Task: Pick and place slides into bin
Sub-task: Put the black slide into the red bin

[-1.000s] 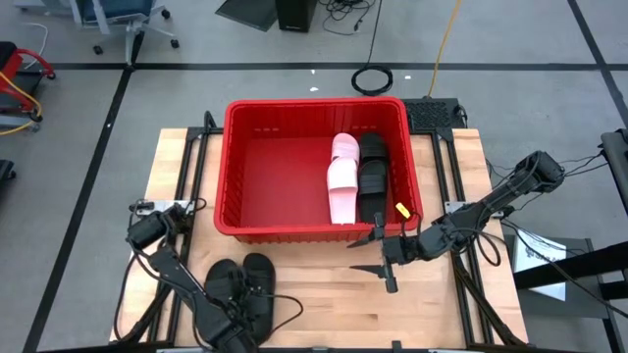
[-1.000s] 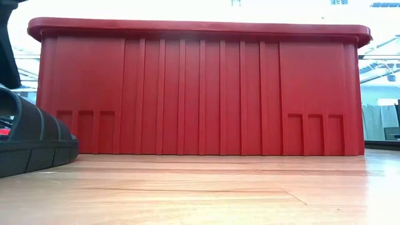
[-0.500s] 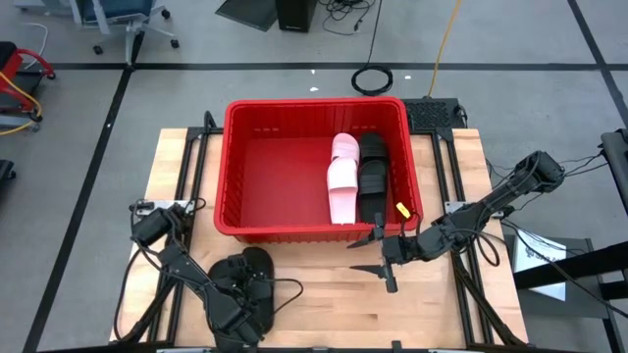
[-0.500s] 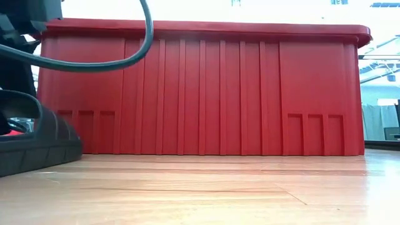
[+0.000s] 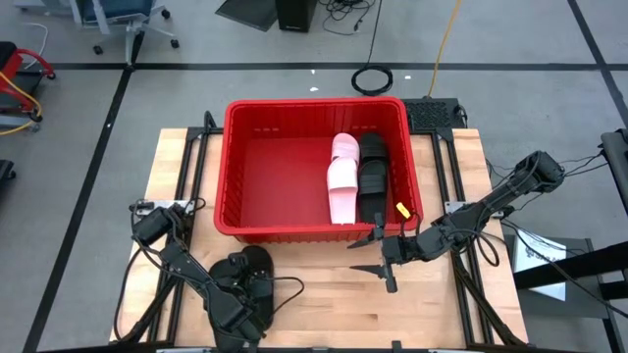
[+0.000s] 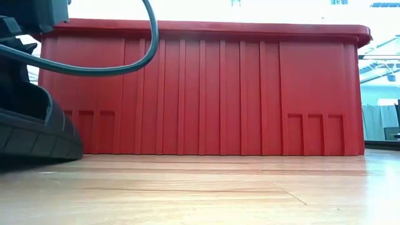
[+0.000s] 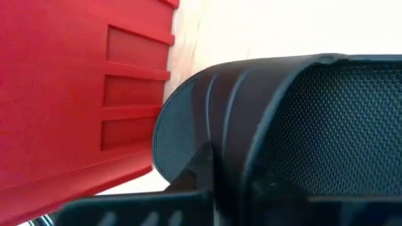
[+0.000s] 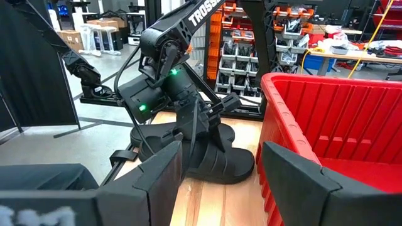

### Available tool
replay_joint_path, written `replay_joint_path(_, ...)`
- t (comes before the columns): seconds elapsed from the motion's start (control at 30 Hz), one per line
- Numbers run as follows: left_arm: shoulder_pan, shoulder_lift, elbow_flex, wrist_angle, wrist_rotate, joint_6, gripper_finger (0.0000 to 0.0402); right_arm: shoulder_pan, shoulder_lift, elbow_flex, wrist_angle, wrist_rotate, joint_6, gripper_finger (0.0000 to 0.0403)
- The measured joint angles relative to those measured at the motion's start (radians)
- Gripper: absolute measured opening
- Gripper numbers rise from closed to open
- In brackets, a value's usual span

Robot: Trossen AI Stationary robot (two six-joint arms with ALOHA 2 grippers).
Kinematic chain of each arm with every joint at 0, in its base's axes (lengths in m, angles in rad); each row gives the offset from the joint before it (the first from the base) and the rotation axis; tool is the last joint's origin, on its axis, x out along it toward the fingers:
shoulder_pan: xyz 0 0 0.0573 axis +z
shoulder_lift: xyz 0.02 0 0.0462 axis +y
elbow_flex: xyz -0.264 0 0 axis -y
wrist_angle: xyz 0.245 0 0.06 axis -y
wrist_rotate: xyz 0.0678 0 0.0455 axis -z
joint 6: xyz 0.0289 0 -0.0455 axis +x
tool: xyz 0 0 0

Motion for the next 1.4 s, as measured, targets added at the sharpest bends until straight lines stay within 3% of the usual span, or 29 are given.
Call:
replay_joint_path(0.4, -0.004, 0.000, 0.132, 0.021, -0.028, 0.072, 0.0006, 0.000, 0.000, 0.000, 0.000, 0.000, 0.000, 0.0210)
replay_joint_path(0.67, -0.030, 0.000, 0.256, 0.078, -0.165, 0.199, 0.0019, 0.004, 0.000, 0.000, 0.012, -0.002, 0.000, 0.0210)
replay_joint_path(0.9, -0.061, 0.000, 0.337, 0.086, -0.262, 0.271, 0.0004, 0.005, 0.000, 0.000, 0.024, -0.003, 0.016, 0.0210)
replay_joint_path(1.1, -0.070, 0.000, 0.414, 0.086, -0.353, 0.345, 0.0021, 0.005, 0.000, 0.000, 0.024, -0.003, 0.027, 0.0210)
replay_joint_path(1.4, -0.064, -0.001, 0.543, 0.080, -0.555, 0.540, 0.0023, 0.005, 0.000, 0.000, 0.025, -0.003, 0.025, 0.0210)
